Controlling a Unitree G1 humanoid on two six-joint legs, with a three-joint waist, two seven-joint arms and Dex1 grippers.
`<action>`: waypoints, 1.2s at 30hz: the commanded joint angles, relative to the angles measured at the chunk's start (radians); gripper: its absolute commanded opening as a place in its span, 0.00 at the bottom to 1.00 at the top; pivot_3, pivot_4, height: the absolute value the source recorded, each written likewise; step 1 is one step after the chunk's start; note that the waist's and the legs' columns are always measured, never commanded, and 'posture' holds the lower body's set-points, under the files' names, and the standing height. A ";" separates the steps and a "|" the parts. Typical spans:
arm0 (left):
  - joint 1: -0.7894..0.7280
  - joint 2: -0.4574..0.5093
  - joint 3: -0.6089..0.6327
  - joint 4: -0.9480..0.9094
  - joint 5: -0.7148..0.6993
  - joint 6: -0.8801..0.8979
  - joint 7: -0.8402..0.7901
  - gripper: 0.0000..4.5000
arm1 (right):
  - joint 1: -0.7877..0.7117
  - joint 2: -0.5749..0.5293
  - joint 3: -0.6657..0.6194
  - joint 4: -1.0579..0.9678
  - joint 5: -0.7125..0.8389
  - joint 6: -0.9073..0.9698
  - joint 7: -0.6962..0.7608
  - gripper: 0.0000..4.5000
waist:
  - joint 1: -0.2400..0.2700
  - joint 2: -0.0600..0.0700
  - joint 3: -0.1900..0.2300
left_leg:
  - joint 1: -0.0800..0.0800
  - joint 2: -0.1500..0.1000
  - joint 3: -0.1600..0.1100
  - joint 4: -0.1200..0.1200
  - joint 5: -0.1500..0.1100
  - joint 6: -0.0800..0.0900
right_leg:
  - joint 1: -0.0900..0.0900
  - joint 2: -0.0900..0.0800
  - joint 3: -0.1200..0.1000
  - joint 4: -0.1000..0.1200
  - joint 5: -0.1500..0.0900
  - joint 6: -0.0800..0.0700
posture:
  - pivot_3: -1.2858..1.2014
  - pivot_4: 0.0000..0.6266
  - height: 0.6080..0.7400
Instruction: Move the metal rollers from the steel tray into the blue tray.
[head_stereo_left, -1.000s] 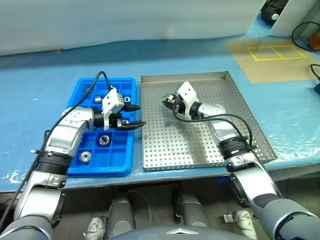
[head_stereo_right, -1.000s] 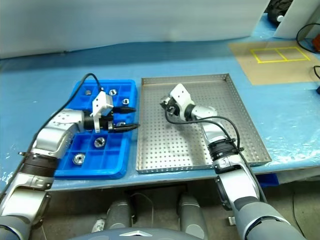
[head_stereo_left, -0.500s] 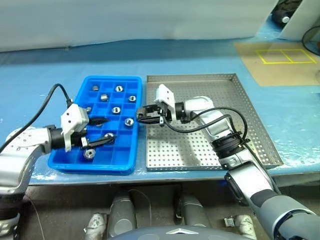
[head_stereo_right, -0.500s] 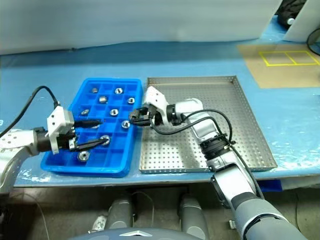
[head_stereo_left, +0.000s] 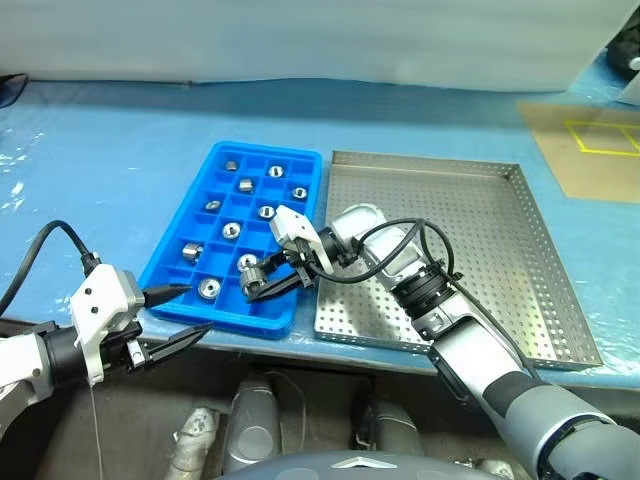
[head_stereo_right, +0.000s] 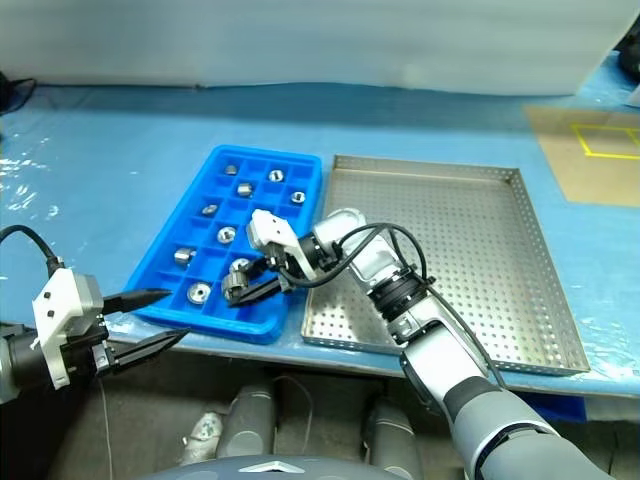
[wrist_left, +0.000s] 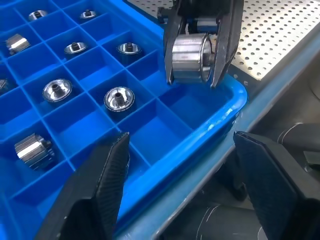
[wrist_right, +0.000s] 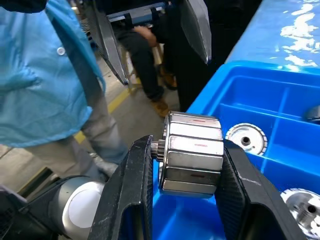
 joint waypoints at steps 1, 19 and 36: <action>0.006 -0.002 0.020 -0.041 -0.025 0.001 0.032 0.78 | -0.019 0.002 0.011 0.014 -0.015 -0.060 0.026 0.28 | 0.010 0.000 0.000 | 0.000 0.000 0.000 0.000 0.000 0.000 | 0.000 0.000 0.000 0.000 0.000 0.000 | 0.70 0.24 1.00; -0.242 0.094 -0.180 0.145 -0.003 -0.053 -0.010 0.78 | 0.020 -0.081 -0.055 -0.033 -0.026 -0.045 -0.086 0.99 | -0.005 0.000 -0.001 | 0.000 -0.001 0.000 0.002 0.000 0.000 | 0.000 0.001 0.001 0.001 0.001 -0.001 | 0.62 0.24 1.00; -1.071 -0.256 -0.693 1.081 0.333 -0.491 -0.105 0.78 | 0.174 -0.288 -0.468 -0.340 0.002 0.158 -0.616 0.99 | -0.106 -0.002 -0.003 | 0.002 -0.001 0.001 0.010 0.004 -0.006 | 0.005 0.000 0.003 0.005 0.007 -0.004 | 0.42 0.24 1.00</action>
